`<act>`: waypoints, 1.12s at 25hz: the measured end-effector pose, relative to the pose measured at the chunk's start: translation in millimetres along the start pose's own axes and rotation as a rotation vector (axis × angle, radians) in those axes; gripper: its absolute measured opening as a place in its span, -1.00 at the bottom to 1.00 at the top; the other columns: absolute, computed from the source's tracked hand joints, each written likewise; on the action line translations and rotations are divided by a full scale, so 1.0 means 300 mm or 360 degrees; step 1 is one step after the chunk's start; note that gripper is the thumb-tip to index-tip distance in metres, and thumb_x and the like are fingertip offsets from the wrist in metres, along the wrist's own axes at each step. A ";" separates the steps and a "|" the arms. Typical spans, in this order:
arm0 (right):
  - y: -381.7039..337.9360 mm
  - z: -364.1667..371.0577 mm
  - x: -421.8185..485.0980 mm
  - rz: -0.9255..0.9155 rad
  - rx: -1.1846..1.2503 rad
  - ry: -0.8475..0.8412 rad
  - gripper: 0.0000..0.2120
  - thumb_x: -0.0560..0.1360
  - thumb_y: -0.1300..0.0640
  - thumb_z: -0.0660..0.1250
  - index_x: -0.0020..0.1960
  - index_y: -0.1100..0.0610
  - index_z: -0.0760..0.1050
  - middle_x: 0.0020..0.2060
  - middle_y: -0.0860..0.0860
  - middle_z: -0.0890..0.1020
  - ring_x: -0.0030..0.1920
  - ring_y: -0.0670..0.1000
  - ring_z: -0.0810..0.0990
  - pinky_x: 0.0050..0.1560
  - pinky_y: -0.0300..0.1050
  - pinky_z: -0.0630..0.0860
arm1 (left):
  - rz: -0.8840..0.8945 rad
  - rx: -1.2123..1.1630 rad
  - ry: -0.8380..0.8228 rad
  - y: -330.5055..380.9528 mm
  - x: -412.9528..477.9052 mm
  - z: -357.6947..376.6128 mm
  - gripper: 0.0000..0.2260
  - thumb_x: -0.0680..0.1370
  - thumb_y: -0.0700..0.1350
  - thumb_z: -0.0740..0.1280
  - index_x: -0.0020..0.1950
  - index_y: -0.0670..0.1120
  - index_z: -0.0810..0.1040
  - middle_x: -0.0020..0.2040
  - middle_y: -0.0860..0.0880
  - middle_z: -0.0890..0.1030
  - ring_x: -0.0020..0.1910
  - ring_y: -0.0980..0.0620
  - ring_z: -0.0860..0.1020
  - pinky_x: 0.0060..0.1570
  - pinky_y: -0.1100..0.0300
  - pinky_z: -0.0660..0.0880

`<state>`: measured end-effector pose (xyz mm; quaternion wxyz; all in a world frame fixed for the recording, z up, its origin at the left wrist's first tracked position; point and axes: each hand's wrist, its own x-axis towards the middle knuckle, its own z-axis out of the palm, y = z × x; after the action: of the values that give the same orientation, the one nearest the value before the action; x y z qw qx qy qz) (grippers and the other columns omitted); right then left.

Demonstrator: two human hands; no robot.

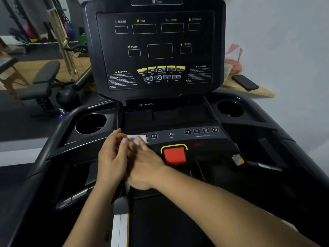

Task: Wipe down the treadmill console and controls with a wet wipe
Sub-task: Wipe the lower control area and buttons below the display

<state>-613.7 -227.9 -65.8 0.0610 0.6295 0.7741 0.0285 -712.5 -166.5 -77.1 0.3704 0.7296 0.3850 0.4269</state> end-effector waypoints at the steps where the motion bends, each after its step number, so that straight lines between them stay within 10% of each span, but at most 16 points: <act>1: 0.020 0.008 -0.032 -0.0021 -0.0001 0.0024 -0.36 0.60 -0.10 0.04 0.58 0.07 -0.12 0.57 0.08 -0.04 0.54 0.11 -0.23 0.47 0.22 -0.24 | 0.0039 0.0084 -0.0035 0.002 -0.007 0.010 -0.88 0.61 -0.12 0.27 0.08 0.03 0.56 0.35 0.00 0.52 0.36 0.03 0.46 0.35 0.03 0.35; 6: 0.215 0.068 -0.247 0.0306 0.0310 0.0187 -0.46 0.63 -0.16 -0.12 0.57 -0.01 0.02 0.57 -0.07 -0.09 0.53 -0.08 -0.30 0.50 0.01 -0.30 | 0.0170 0.0359 -0.0182 0.015 -0.039 0.070 -0.83 0.61 -0.13 0.28 0.16 -0.11 0.57 0.40 -0.07 0.48 0.47 0.01 0.34 0.54 -0.02 -0.07; 10: 0.411 0.123 -0.439 0.0752 0.0355 0.0208 -0.44 0.59 -0.20 -0.33 0.57 -0.08 -0.19 0.56 -0.11 -0.18 0.49 -0.15 -0.38 0.50 -0.04 -0.32 | 0.0222 0.0424 -0.0239 0.010 -0.050 0.062 -0.83 0.61 -0.12 0.30 0.19 -0.06 0.56 0.42 -0.05 0.46 0.50 0.07 0.27 0.53 0.07 -0.09; 16: 0.340 0.188 -0.553 0.1209 0.0489 0.0613 -0.46 0.63 -0.11 -0.14 0.53 0.09 0.17 0.54 -0.03 0.12 0.55 -0.04 -0.09 0.53 0.03 -0.14 | 0.0193 0.0359 -0.0239 0.014 -0.047 0.055 -0.81 0.60 -0.10 0.29 0.18 -0.08 0.57 0.40 -0.05 0.48 0.50 0.07 0.28 0.53 0.13 -0.08; 23: 0.142 0.050 -0.185 0.0544 0.0676 0.0517 -0.60 0.61 0.06 0.09 0.42 0.07 0.40 0.51 -0.03 0.25 0.55 -0.02 0.02 0.51 -0.03 -0.12 | 0.0117 0.0135 -0.0099 0.017 -0.041 0.044 -0.77 0.64 -0.09 0.19 0.16 -0.08 0.61 0.30 0.06 0.54 0.37 0.23 0.41 0.48 0.18 0.20; 28: 0.017 0.025 -0.046 0.0156 0.0549 0.0429 -0.57 0.54 0.23 0.17 0.38 0.04 0.42 0.50 -0.01 0.27 0.54 0.01 0.06 0.52 -0.06 -0.12 | -0.0271 -0.0882 0.0202 -0.026 -0.024 0.014 -0.62 0.62 0.10 0.08 0.11 -0.08 0.59 0.24 -0.10 0.61 0.30 0.05 0.53 0.37 0.11 0.37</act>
<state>-605.1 -240.5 -71.9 -0.1532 0.6580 0.7371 -0.0176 -713.2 -170.4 -87.9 0.5651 0.5376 0.3361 0.5279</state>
